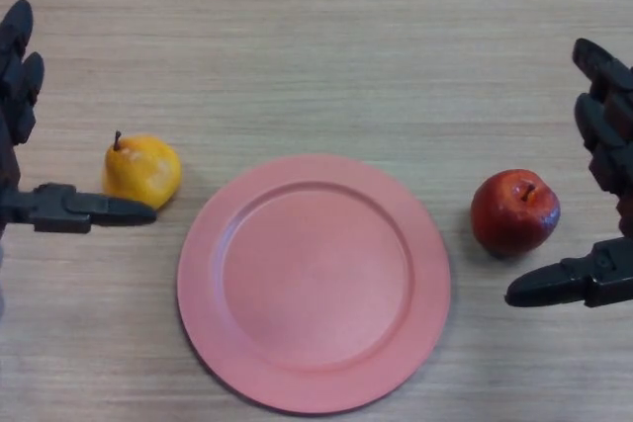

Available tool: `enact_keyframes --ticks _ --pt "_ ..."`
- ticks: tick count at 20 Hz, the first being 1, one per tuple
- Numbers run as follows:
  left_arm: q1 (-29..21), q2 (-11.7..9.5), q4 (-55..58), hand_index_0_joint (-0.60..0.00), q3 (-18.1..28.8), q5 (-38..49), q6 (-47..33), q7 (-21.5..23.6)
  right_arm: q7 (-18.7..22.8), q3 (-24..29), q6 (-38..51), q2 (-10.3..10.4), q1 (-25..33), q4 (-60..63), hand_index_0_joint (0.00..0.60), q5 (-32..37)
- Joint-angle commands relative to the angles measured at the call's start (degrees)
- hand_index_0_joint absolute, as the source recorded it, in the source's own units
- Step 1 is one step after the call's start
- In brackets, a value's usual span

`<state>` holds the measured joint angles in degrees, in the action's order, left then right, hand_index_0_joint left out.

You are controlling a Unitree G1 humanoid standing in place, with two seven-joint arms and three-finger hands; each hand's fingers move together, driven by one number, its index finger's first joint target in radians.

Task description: Pick up the yellow pear and place it on the plate

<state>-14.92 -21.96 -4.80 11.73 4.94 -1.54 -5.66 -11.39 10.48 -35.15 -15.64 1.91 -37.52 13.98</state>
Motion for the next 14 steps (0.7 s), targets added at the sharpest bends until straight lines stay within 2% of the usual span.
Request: enact_keyframes --ticks 1,4,7,9,12,14 --pt "-4.2 -2.8 -2.1 0.0 0.7 -1.8 -10.6 1.5 1.3 3.3 5.0 -1.5 1.3 -3.9 0.0 3.4" --pt "-8.5 -2.4 -13.3 0.0 -0.4 -4.1 -17.3 5.5 1.2 4.1 4.8 -1.8 0.9 -4.5 0.0 3.4" --pt "-11.8 -1.8 -21.3 0.0 -1.8 -1.2 -17.4 5.3 1.2 4.2 4.8 -1.6 0.8 -5.0 0.0 3.3" --pt "-13.8 -1.8 -27.6 0.0 -2.5 -3.3 -21.8 7.2 1.0 4.5 4.8 -2.0 1.0 -4.9 0.0 2.9" --pt "-16.2 -1.8 -34.5 0.0 -3.2 -1.4 -23.1 4.9 0.8 4.9 5.4 -1.8 0.5 -5.0 0.0 2.7" --pt "-18.6 -1.7 -40.5 0.0 -3.5 -2.3 -27.1 5.4 0.7 4.9 5.0 -1.8 0.3 -5.3 0.0 2.7"
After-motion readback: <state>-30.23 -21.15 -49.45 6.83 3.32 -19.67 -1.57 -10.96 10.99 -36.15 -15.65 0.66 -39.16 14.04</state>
